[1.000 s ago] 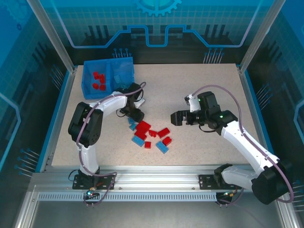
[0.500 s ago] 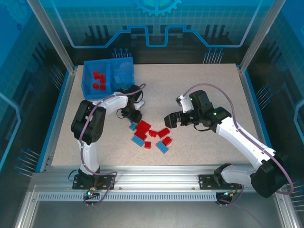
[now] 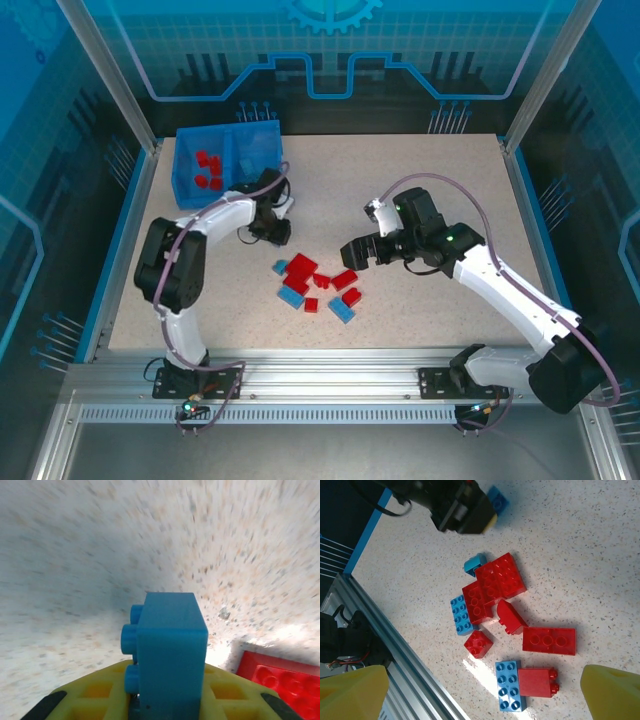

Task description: Sort the legos into containers by color

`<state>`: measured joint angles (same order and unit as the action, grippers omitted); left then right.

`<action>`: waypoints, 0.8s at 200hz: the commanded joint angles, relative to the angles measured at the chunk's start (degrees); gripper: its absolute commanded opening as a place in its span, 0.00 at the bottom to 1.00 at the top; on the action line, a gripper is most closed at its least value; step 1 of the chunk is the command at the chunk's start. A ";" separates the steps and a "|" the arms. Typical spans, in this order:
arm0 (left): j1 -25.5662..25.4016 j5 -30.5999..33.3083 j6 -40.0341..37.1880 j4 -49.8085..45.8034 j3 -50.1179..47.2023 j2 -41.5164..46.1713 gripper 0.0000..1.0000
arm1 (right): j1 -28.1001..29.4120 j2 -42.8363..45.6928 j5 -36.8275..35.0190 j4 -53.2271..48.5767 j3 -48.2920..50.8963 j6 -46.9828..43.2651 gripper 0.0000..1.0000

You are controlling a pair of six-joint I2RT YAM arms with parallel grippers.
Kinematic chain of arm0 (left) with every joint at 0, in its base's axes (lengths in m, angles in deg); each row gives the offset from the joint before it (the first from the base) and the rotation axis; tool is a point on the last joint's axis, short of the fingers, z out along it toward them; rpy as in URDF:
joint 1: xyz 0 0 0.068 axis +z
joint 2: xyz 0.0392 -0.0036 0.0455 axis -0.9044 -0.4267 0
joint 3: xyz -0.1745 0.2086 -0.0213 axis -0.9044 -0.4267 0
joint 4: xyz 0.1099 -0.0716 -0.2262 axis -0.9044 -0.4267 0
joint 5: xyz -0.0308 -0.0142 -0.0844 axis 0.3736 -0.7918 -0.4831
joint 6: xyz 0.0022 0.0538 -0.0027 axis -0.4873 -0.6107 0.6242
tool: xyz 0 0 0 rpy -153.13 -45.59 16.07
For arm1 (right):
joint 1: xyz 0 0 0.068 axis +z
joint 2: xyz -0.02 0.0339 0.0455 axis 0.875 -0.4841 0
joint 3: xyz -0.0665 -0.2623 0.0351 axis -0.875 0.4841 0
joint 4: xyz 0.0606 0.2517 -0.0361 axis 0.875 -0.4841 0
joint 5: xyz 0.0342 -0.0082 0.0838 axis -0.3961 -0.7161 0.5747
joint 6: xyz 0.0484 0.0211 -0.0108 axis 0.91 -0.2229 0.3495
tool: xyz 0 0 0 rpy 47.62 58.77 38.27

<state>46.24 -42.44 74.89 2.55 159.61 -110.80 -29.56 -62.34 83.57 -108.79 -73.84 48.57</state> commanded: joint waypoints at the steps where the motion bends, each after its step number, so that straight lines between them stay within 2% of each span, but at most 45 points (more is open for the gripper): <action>1: 2.41 1.49 3.61 2.64 5.43 5.61 0.23 | 0.60 1.78 -1.26 0.55 -1.08 0.20 1.00; 39: 8.09 9.84 7.51 1.40 19.51 -0.06 0.23 | 0.60 3.35 -3.65 0.68 -0.22 0.90 1.00; 65: 11.30 10.49 10.84 0.26 30.31 -8.93 0.22 | 0.60 4.77 -4.67 0.35 0.58 1.51 1.00; 108: 12.86 10.66 13.11 -6.64 56.90 -27.88 0.25 | 0.59 6.53 -5.95 -0.85 0.82 1.58 1.00; 133: 13.40 10.44 14.78 -8.91 67.60 -34.98 0.37 | 0.60 7.12 -6.63 -1.69 0.41 1.68 1.00; 150: 13.49 9.59 15.68 -7.95 68.61 -35.37 0.50 | 0.60 7.62 -6.85 -1.70 0.48 1.87 1.00; 160: 13.49 8.92 16.08 -7.56 68.50 -34.55 0.51 | 0.61 7.75 -6.91 -1.63 0.56 1.96 1.00</action>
<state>59.11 -32.76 88.62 -3.32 224.39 -147.30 -29.52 -56.03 77.56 -109.43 -73.65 49.73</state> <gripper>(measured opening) 0.495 0.997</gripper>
